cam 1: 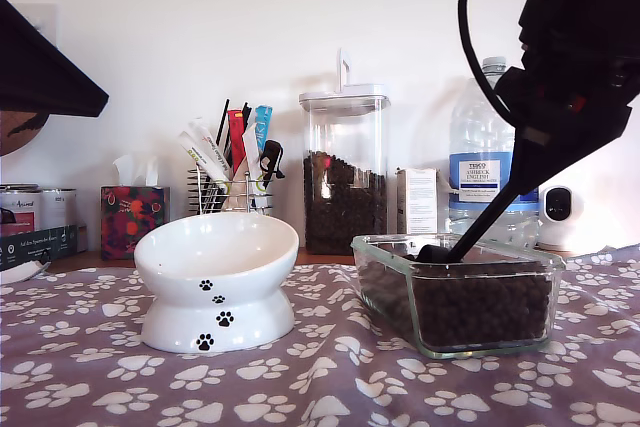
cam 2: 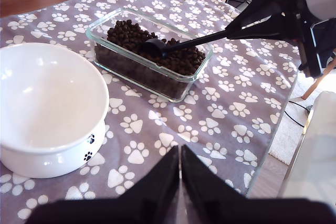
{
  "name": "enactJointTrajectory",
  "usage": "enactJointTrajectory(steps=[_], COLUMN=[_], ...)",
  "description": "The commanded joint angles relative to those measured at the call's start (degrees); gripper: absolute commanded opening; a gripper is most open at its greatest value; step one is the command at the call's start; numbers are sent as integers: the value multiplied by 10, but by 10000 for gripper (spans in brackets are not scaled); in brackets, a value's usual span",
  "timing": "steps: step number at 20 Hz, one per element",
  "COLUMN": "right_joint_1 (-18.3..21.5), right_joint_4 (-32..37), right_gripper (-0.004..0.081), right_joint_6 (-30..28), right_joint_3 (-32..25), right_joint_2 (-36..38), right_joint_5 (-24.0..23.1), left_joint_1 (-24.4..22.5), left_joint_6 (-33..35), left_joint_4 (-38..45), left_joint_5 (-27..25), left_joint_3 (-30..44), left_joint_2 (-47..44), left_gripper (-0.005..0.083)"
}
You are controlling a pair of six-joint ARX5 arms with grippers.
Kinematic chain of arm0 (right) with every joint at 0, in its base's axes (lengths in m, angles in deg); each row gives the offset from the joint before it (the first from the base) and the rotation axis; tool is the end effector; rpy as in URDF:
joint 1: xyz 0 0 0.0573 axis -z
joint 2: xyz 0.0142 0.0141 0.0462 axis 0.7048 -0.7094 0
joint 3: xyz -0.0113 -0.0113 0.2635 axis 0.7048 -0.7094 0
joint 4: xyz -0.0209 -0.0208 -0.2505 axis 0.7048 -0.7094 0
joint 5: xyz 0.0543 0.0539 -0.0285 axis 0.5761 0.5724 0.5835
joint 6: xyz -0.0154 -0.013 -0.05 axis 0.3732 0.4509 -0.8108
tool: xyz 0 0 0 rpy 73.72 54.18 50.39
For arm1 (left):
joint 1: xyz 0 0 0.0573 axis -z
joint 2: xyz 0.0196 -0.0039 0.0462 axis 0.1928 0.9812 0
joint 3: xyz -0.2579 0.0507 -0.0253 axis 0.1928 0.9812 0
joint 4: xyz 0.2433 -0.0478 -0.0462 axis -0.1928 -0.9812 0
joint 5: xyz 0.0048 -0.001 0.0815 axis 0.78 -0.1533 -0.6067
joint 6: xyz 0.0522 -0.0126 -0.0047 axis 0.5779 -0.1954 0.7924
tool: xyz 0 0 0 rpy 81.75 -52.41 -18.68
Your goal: Measure one spoon of cat food and pour it into the food bowl
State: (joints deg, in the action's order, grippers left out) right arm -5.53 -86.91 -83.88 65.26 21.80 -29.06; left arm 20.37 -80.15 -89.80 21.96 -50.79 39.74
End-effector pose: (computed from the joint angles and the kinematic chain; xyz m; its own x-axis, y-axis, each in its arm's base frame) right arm 0.1444 0.1543 0.2239 0.6716 0.1280 -0.7298 -0.6442 0.5874 -0.4898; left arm 0.1109 -0.0832 0.2131 0.4514 -0.8009 -0.3935 0.7784 0.5690 -0.2652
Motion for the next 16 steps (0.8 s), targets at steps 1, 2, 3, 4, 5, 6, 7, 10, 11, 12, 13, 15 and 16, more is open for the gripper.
enactJointTrajectory(steps=[1,2,3,4,5,6,7,10,11,12,13,15,16], right_joint_1=[-6,-5,-5,-5,-5,-5,-5,-5,-5,-4,-2,3,6], right_joint_4=[-4,-3,-4,-4,-4,-4,-5,-5,-6,-9,-14,-24,-24], right_gripper=[-13,-13,-13,-13,-13,-13,-13,-13,-13,-13,-13,-13,-13], right_joint_6=[28,47,61,69,85,102,125,203,222,240,261,302,313], right_joint_3=[-3,-3,-3,-3,-3,-3,-3,-3,-3,-3,-3,-3,-3], right_joint_2=[-4,-4,-4,-5,-6,-9,-12,-25,-30,-33,-37,-43,-45], right_joint_5=[19,19,19,19,19,18,17,17,17,16,17,19,19], left_joint_1=[2,2,2,2,2,2,2,2,2,2,2,3,6], left_joint_6=[-3,-3,-3,-3,-3,-3,-3,-3,-3,-3,-3,-3,-3], left_joint_4=[4,4,4,4,4,4,3,0,0,-1,-2,-4,-4], left_joint_5=[2,2,2,2,3,4,5,4,5,5,5,4,4], left_joint_3=[9,9,9,9,9,9,9,9,9,9,9,9,9], left_joint_2=[-1,-1,-1,-1,-1,-1,-1,-1,-1,-1,-1,-1,-1], left_gripper=[-19,-19,-19,-19,-19,-19,-19,-19,-19,-19,-19,-19,-19])
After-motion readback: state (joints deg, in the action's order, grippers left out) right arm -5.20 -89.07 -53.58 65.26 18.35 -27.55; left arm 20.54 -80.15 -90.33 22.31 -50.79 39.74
